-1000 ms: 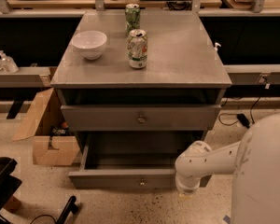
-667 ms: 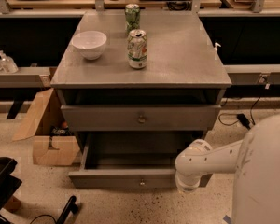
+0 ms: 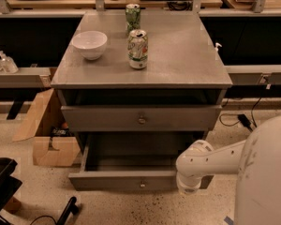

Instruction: Open middle drawer

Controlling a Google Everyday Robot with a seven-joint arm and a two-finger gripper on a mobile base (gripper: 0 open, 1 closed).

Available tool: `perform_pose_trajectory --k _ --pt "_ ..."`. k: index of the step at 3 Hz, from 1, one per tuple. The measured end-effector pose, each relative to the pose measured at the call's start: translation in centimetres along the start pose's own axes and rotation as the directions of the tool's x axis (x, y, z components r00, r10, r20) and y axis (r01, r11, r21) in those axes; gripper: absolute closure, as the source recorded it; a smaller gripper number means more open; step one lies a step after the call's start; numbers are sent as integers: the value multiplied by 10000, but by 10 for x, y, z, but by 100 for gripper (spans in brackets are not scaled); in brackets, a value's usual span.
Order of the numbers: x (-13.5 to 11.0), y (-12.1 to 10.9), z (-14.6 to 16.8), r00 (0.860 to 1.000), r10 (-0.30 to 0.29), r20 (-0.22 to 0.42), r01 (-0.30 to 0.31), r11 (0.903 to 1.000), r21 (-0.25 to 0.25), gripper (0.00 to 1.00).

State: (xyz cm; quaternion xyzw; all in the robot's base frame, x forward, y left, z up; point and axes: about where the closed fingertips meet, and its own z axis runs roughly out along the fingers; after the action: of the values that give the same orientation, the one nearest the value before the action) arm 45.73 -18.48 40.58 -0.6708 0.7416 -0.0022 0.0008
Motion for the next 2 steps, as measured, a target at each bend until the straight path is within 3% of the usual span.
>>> perform_pose_trajectory --k 2 --pt "0 0 0 10000 0 -1 0 10000 0 100"
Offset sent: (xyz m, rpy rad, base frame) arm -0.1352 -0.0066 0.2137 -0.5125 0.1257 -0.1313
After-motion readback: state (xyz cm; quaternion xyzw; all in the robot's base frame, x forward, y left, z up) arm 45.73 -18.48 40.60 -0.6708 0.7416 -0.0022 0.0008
